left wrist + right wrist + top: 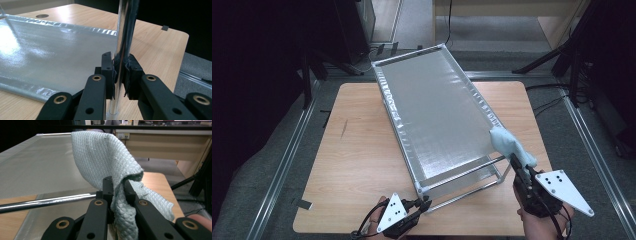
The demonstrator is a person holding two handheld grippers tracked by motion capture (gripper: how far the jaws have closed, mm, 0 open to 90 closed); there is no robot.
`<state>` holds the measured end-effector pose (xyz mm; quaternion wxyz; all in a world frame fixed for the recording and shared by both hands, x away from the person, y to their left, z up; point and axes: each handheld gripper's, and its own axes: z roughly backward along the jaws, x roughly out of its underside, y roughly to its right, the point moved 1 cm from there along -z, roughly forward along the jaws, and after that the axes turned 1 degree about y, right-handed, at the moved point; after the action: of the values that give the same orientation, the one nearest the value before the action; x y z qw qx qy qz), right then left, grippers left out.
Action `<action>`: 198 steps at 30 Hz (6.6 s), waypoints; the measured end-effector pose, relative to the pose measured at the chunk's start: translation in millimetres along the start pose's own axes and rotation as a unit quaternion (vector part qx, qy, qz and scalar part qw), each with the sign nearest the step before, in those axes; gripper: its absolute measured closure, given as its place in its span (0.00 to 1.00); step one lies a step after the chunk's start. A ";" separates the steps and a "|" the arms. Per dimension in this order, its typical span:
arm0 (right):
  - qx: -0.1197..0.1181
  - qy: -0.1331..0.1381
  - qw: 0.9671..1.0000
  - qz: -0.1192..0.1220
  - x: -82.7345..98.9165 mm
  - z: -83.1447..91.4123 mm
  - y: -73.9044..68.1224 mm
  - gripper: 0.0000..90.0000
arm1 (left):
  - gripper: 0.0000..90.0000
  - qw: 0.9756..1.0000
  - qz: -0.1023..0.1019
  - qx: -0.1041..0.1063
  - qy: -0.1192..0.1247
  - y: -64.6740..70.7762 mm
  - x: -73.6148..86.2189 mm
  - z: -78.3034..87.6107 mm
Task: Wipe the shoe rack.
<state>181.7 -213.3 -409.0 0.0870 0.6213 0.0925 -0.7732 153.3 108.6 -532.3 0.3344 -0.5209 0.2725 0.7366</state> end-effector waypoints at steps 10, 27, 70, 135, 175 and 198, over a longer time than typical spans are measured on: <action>-0.124 -0.019 0.992 0.024 8.3 2.7 -72.1 0.97 | 0.90 1.000 0.013 0.000 0.004 -0.1 -0.1 -1.9; -0.133 -0.016 0.989 0.068 12.2 4.6 -77.5 0.97 | 0.90 1.000 0.004 0.001 0.002 -1.2 0.7 -0.1; -0.069 -0.012 0.997 0.024 16.3 -6.3 -34.6 0.96 | 0.90 1.000 0.009 0.002 0.002 -3.7 1.3 0.0; -0.083 -0.207 0.975 0.017 95.6 -56.0 8.6 0.42 | 0.87 1.000 0.009 0.008 -0.010 -8.4 -1.3 5.3; -0.234 -0.226 0.943 0.071 135.3 -71.3 -127.8 0.95 | 0.91 1.000 -0.006 -0.004 -0.008 -8.8 -4.2 10.1; -0.036 -0.184 0.982 0.009 113.7 -83.2 -1.7 0.94 | 0.91 1.000 -0.007 0.010 -0.009 -7.3 -0.3 20.9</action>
<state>235.6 -193.1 -537.5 0.1321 0.4653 0.0966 -0.8699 146.8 128.8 -526.0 0.3477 -0.5125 0.2733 0.7360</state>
